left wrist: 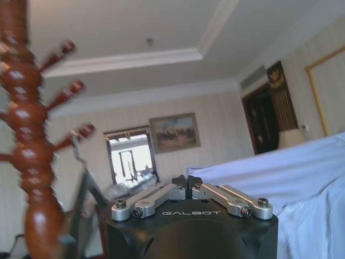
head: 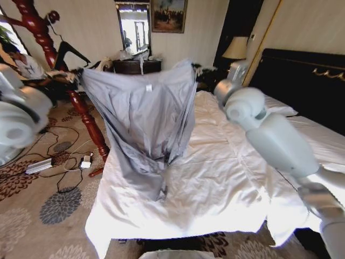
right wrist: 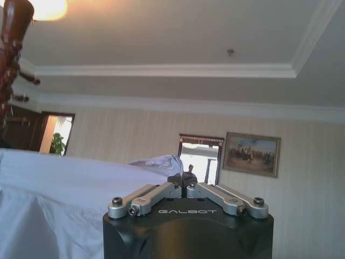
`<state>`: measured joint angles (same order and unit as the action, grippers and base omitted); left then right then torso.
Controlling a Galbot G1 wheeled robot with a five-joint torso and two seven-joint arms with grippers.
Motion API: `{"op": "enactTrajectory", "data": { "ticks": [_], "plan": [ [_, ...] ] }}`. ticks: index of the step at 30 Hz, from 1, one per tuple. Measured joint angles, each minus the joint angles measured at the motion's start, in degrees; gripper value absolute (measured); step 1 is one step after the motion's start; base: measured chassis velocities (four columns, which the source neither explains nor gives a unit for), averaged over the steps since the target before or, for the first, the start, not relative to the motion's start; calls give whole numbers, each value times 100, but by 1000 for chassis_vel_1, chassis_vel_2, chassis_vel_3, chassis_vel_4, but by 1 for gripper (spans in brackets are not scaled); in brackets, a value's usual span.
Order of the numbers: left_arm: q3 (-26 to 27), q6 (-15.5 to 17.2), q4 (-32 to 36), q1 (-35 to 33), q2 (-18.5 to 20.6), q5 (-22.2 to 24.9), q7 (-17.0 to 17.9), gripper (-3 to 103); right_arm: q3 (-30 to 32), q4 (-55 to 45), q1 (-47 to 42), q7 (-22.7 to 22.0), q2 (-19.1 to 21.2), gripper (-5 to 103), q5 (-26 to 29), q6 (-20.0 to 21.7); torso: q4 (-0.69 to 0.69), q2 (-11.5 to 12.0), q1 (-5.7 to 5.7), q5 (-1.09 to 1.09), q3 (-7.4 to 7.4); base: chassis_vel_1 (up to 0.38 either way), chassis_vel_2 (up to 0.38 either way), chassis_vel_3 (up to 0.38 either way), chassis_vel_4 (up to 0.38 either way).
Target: Pick up the clothes from the bed and hang them on the clothes hanger.
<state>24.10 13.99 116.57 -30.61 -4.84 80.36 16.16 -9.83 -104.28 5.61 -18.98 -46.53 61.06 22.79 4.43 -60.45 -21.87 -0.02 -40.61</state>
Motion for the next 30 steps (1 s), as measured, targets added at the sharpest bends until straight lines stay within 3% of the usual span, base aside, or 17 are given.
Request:
{"op": "enactTrajectory", "data": {
  "ticks": [5,9,13,17,20,22,24,26,28,30],
  "plan": [
    [124,-24,-192,150,337,281,-157,0,35,-23,312,-38,112,0,318,46,4,0,1,1,0,0,0,0,0],
    [170,-13,-210,261,378,389,-163,0,113,-113,420,-144,196,0,564,113,6,0,0,3,0,0,0,0,0],
    [47,77,-221,553,189,421,-33,0,178,-229,461,-323,322,0,787,156,3,0,1,0,1,0,0,0,0],
    [-87,112,37,289,-26,357,67,0,342,-355,19,-340,500,0,744,153,-2,-1,1,2,1,0,0,0,0],
    [-527,195,339,127,-561,64,372,0,882,-410,-868,-134,776,0,527,109,9,0,-1,4,-1,0,0,0,0],
    [-634,204,371,133,-655,26,413,0,984,-425,-1011,-85,822,0,485,94,9,0,-2,4,-1,0,0,0,0],
    [-1108,208,338,329,-1055,-165,498,0,1195,-531,-1360,-9,846,0,393,81,11,0,-1,7,0,0,0,0,0],
    [-1294,207,273,458,-1160,-203,504,0,1180,-552,-1370,-30,808,0,379,81,6,-1,0,7,1,0,0,0,0],
    [-2077,207,-13,1033,-1542,-261,532,0,1092,-553,-1368,-108,684,0,361,87,-7,-1,1,1,1,0,0,0,0],
    [-3558,240,-674,2218,-2329,-272,615,0,1078,-345,-1404,-99,588,0,351,64,-11,0,0,-11,0,0,0,0,0]
  ]
}}
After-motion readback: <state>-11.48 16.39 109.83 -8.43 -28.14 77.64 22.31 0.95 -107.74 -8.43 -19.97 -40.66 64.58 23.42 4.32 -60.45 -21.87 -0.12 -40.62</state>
